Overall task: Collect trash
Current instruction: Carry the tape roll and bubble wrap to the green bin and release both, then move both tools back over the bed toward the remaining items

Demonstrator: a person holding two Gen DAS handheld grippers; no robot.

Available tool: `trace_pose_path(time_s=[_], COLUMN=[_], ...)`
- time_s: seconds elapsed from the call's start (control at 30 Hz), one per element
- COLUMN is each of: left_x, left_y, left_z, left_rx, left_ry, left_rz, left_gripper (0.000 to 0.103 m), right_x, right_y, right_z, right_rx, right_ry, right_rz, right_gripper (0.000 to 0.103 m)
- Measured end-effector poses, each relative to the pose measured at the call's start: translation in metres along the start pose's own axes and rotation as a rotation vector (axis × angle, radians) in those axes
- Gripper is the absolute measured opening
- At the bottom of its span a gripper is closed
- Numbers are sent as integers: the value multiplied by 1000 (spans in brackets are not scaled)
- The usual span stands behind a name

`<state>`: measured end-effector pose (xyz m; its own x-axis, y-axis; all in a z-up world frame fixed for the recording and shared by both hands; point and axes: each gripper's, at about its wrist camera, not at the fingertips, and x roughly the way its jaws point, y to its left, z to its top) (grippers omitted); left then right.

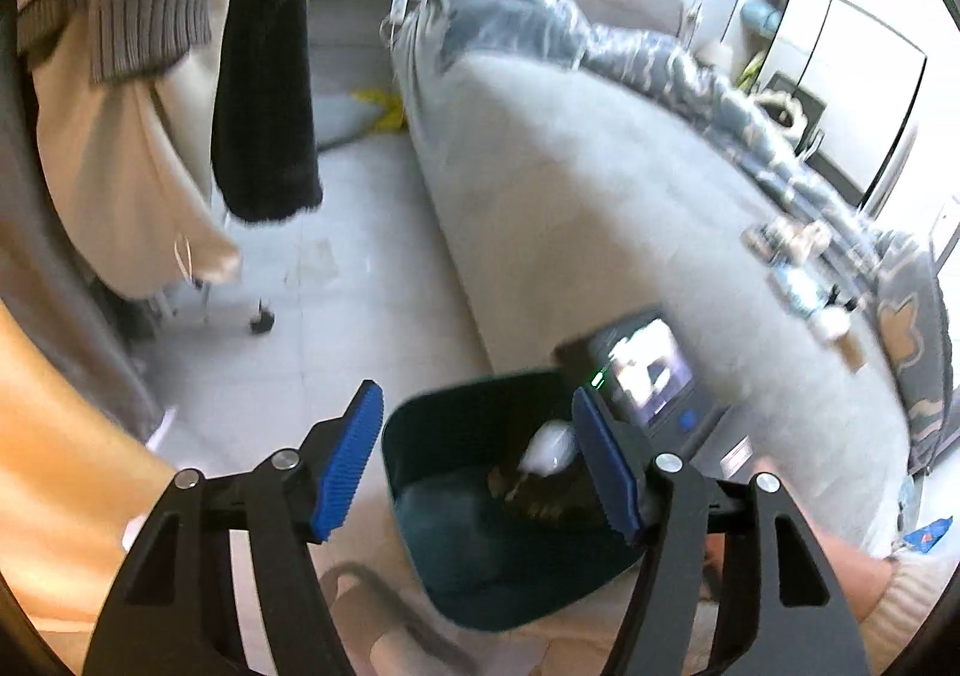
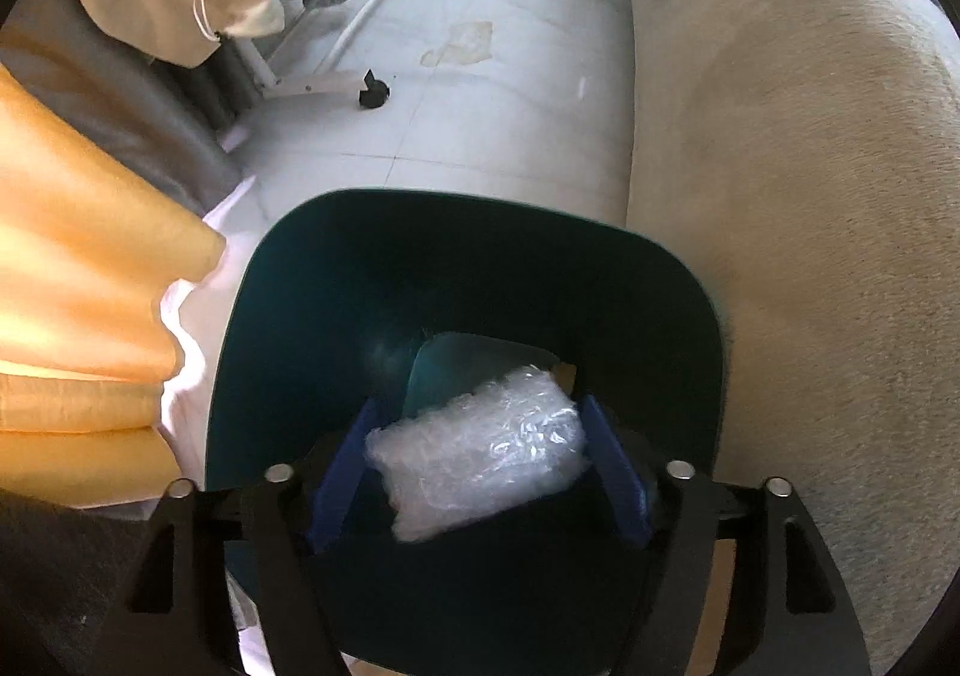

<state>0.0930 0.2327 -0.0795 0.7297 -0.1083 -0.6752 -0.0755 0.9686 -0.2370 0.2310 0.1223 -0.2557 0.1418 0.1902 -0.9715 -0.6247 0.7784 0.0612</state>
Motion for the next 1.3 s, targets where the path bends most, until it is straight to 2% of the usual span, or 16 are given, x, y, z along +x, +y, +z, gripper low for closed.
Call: trace_pose_path(time_s=[0.13,0.27,0.47,0.63,1.0,1.3], left_x=[-15,-28,-45,-57,-63,-41], left_y=[-1,-7,-15,-28,-84,-128], left_z=[13,22,33,43,53,53], left_rx=[-21,-6,0,-17,10,76], left_ry=[-79,-135,-206,-250,-283,-253], left_rz=[-19,-6,-13,-36,-72,-68], left_gripper=[65,65,65,65,65,68], right_x=[0,-13,-56,-96,-169,-201], right_y=[7,13,17,8,-43,-89], right_z=[-2,-1,-3,-8,-37,-59], right_rx=[-28,-56,-107,-123,-82,-39], right_ry=[12,-20,-143,-263,-451,-510], right_rz=[-2,7,37,28,-43,-96], right_gripper=[81,83,83,87,89,90])
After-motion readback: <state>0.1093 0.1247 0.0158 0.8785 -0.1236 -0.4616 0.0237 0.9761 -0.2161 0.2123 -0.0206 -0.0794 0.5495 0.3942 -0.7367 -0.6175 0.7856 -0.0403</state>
